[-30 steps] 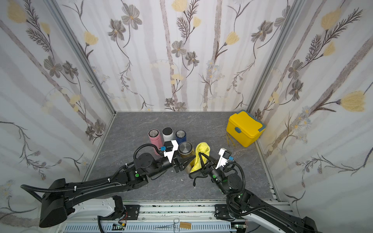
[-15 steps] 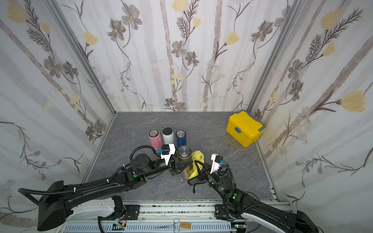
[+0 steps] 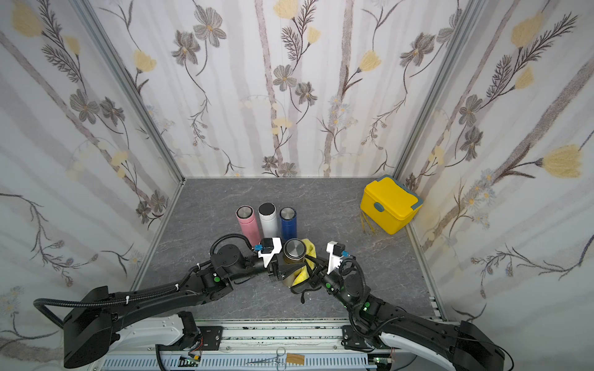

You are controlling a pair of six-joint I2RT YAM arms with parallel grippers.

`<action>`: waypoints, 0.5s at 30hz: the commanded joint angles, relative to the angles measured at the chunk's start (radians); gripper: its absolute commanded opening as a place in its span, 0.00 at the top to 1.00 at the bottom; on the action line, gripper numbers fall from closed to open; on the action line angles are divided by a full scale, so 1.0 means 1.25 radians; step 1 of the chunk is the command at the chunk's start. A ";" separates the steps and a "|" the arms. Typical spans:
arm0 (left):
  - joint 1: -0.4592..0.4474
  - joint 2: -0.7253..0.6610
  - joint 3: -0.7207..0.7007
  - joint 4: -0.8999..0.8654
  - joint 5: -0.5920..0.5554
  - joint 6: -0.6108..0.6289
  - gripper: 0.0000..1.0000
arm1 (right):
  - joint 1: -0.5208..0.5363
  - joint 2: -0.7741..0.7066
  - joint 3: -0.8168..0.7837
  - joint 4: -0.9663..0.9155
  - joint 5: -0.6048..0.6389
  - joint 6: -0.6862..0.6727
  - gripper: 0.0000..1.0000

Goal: Wipe the surface of the thermos
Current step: Wipe the dirt from the surface of the thermos.

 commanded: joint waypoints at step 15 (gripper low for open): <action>0.039 -0.062 -0.083 0.141 0.109 0.126 1.00 | -0.009 0.027 0.053 0.151 -0.208 -0.023 1.00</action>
